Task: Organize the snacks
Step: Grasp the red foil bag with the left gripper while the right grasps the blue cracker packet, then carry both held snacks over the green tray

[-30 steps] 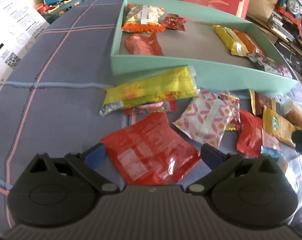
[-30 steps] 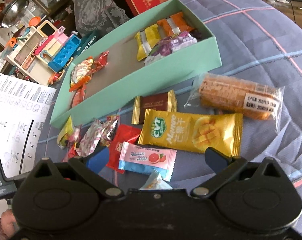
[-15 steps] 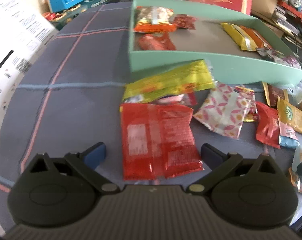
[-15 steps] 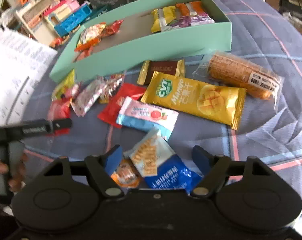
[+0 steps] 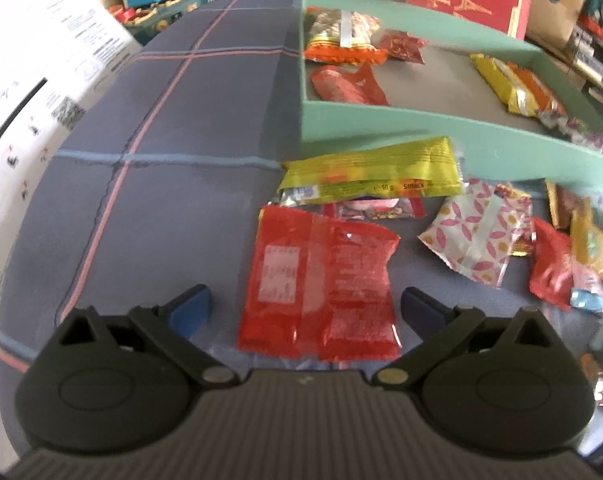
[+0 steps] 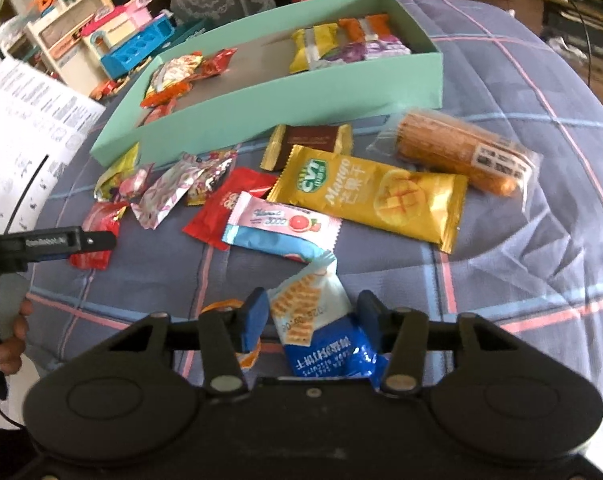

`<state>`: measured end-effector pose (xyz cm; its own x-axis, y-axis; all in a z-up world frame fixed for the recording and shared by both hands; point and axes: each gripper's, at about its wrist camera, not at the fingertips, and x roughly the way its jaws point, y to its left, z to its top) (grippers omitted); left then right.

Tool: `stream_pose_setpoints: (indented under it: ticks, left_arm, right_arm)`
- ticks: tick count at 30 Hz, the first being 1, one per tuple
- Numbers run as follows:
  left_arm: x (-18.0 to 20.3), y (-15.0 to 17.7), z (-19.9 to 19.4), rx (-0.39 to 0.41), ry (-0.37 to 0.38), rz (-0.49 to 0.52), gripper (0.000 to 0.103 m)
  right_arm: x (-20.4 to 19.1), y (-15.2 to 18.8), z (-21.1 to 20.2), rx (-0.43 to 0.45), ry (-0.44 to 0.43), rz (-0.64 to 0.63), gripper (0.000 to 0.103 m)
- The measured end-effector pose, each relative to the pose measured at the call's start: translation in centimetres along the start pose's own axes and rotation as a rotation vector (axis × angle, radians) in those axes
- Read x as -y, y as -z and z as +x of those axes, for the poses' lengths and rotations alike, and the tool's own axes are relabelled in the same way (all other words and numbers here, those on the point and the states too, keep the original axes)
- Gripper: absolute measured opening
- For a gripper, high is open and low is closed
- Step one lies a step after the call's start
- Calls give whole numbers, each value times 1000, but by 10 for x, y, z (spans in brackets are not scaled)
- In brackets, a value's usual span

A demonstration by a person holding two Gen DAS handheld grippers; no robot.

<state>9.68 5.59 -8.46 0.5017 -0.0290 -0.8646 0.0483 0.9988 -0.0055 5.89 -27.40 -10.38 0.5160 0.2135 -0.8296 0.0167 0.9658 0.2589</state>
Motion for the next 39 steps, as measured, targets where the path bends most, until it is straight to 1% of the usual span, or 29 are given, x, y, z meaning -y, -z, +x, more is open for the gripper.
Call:
stream_pose_setpoints:
  ticks: [1,2,3,5,8,10,12,14,16,18,19,22,25,29,35,39]
  left_arm:
    - [3,-1,2,6,-16,11,102]
    - [4,-1,3,20,-19,13,98]
    - [4,-1,2,33,-22,12,93]
    - [8,-1,-3,62,-10,38,69]
    - [11,0,-6,72,0,50,60]
    - [11,2,-8,77,0,47,57]
    - [10,5,-10,78,3,40,56]
    - [9,9,-13,79,7,39,56]
    - [9,13,-16,79,11,40,56]
    - [8,16,-18,73,21,37,55]
    - [7,17,-20,69,31,36,55]
    - [8,19,-26,68,63,44,54]
    - [11,20,-37,89,84,65,54]
    - [14,14,-54,122,125,68,54]
    - [27,-4,-74,167,185,91,54]
    - [43,-26,-78,181,208,128,54]
  right_arm:
    - [2,0,-2,3,-2,8,52]
    - [3,0,-3,6,-4,12,52]
    - [4,0,-6,12,-6,13,56]
    - [6,2,-11,25,-7,13,59]
    - [9,7,-13,20,-8,15,59]
    - [8,10,-10,7,-10,10,59]
    - [4,14,-8,0,-8,-14,60]
    - [-5,16,-5,-1,15,-73,60]
    - [-13,18,-3,4,44,-131,58]
    - [-21,21,-2,15,88,-188,43]
    - [-22,21,-3,20,92,-196,41]
    - [-17,17,-8,26,54,-142,40]
    - [-10,12,-15,41,25,-87,40]
    - [-1,1,-25,67,-14,-28,40]
    - [4,-19,-35,106,-71,31,40]
    - [2,-44,-34,134,-104,56,40]
